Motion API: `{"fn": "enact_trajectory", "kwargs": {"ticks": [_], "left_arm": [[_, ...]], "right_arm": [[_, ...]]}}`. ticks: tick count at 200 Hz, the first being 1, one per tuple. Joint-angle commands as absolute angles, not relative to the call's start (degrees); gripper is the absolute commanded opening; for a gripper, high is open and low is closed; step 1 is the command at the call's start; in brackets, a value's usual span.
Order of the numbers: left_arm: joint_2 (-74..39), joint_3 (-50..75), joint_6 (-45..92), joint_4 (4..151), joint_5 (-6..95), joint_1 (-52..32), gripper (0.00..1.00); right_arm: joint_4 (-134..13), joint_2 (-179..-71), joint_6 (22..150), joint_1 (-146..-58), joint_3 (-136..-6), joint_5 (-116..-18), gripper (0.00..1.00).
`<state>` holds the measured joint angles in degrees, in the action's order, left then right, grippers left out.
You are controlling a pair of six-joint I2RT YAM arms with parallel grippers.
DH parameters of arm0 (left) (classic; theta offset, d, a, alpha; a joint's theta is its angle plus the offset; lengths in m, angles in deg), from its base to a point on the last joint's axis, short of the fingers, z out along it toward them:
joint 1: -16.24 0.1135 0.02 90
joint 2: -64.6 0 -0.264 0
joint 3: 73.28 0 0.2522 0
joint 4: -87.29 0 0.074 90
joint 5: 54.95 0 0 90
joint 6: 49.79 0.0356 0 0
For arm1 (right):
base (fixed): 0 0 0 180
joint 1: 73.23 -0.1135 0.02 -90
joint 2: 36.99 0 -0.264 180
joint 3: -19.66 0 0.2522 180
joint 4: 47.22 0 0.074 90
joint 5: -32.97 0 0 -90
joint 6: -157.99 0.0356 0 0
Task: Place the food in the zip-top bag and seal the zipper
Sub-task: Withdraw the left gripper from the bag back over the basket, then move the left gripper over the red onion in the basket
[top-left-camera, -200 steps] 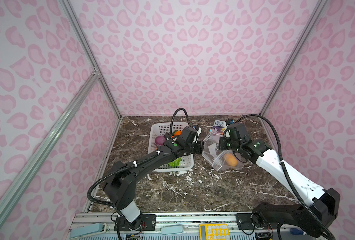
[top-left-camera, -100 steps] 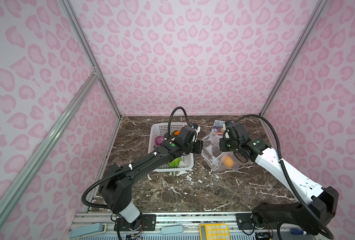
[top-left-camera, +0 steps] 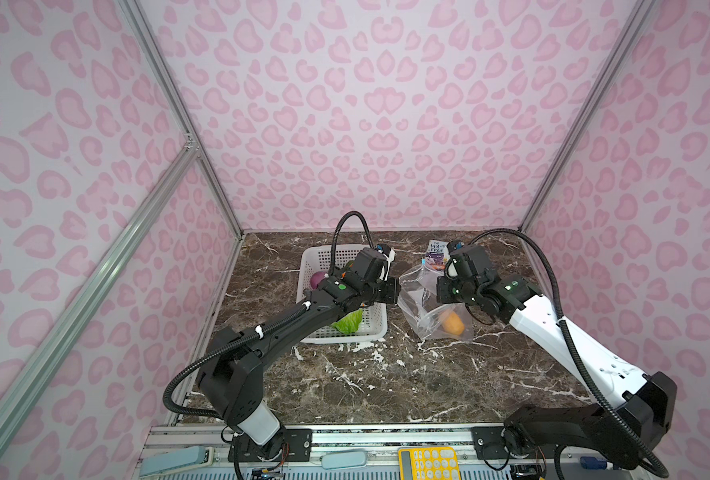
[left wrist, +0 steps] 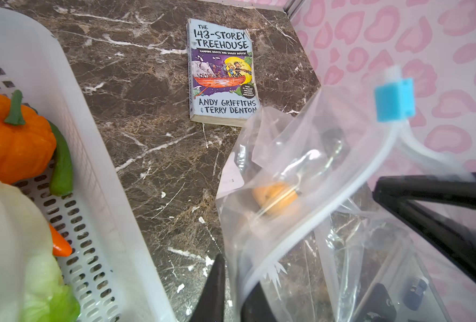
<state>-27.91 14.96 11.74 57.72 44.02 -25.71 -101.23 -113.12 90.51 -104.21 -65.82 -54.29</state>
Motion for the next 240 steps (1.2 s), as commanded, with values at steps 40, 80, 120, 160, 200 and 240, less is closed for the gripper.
{"fn": "enact_trajectory", "kwargs": {"ticks": [40,80,120,160,200,240], "left_arm": [[-25.06,14.38,10.32,57.96,47.23,-24.73,0.52],[-22.28,12.10,9.52,58.33,48.94,-21.81,0.62],[-20.38,10.62,10.27,56.96,50.12,-13.12,0.62],[-22.44,14.05,15.21,48.78,46.83,-4.07,0.62],[-28.75,20.51,20.88,42.69,39.65,-0.33,0.62],[-38.09,28.42,25.97,34.54,30.20,-0.21,0.63]], "right_arm": [[-100.10,-115.70,90.93,-105.11,-66.03,-53.25,0.02],[-99.66,-116.60,91.00,-105.57,-66.47,-53.05,0.02],[-99.69,-116.90,90.67,-105.57,-67.11,-53.05,0.03],[-99.00,-116.56,90.32,-105.57,-66.91,-53.12,0.03],[-97.89,-116.34,89.52,-105.57,-66.29,-53.37,0.03],[-97.30,-116.11,89.16,-105.48,-65.92,-53.43,0.03]]}}
